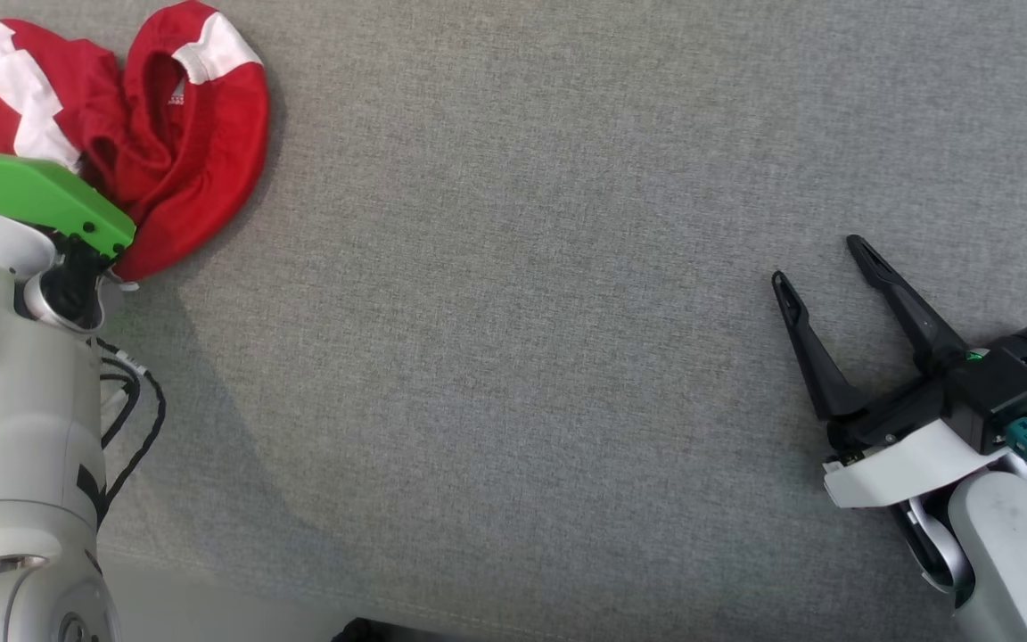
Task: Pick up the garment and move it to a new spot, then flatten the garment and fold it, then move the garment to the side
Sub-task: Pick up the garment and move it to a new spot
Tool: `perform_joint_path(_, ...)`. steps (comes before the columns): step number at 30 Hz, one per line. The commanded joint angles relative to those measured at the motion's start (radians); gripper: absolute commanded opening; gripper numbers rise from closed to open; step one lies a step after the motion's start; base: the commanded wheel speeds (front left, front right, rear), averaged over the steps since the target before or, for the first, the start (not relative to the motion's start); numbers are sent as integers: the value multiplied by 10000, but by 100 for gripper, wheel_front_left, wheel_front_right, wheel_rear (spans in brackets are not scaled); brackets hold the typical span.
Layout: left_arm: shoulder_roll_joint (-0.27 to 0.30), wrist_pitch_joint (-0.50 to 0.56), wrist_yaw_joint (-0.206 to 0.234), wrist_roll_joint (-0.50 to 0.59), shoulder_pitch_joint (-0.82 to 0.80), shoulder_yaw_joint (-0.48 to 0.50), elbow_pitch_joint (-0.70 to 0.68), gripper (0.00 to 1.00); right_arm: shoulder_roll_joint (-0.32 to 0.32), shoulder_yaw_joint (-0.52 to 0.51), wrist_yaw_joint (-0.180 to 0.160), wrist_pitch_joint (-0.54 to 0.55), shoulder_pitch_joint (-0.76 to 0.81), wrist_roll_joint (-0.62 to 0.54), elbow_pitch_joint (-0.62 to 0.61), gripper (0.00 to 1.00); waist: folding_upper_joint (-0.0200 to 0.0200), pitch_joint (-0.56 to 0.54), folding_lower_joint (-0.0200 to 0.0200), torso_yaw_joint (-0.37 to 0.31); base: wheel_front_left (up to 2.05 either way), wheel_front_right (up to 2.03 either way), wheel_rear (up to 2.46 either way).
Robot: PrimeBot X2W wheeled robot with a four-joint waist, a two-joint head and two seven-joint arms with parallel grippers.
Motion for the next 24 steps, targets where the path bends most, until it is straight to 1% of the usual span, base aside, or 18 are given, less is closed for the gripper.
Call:
perform_joint_path(1, 27, -361, -22, 176, 131, -60, 92, 0, -80, -43, -44, 52, 162, 49, 527, 100, -1, -131, 0, -69, 0, 0, 0)
perform_joint_path(3, 312, -1085, -120, 191, 80, -54, -29, 0, 42, 54, -41, 52, 158, 88, 551, 100, -1, -303, 0, -152, 0, 0, 0)
perform_joint_path(8, 828, -2486, -630, 419, 73, -247, -359, 0, 470, 205, -33, 40, 161, 98, 640, 100, -1, -984, 0, -487, 0, 0, 0)
perform_joint_path(11, 1169, -3139, -846, 855, 195, -702, -705, 0, 734, 257, -33, 32, 231, 126, 697, 100, -1, -1469, 0, -744, 0, 0, 0)
perform_joint_path(13, 1311, -3384, -940, 1029, 216, -1016, -1009, 0, 893, 260, -33, 28, 277, 185, 720, 100, -1, -1795, 0, -931, 0, 0, 0)
perform_joint_path(17, 1540, -3592, -1038, 1490, 295, -1786, -1870, 0, 1211, 190, -33, 28, 492, 231, 777, 100, -1, -2455, 0, -1378, 0, 0, 0)
perform_joint_path(19, 1557, -3561, -1047, 1528, 379, -2157, -2420, 0, 1360, 165, -33, 28, 555, 253, 802, 100, -1, -2767, 0, -1663, 0, 0, 0)
perform_joint_path(22, 1487, -3296, -1055, 1327, 692, -2874, -3540, 0, 1562, 160, -33, 28, 696, 274, 821, 100, -1, -3184, 0, -2174, 0, 0, 0)
perform_joint_path(24, 1634, -3062, -1053, 1123, 1004, -3292, -4415, 0, 1669, 174, -33, 28, 743, 275, 819, 100, -1, -3421, 0, -2555, 0, 0, 0)
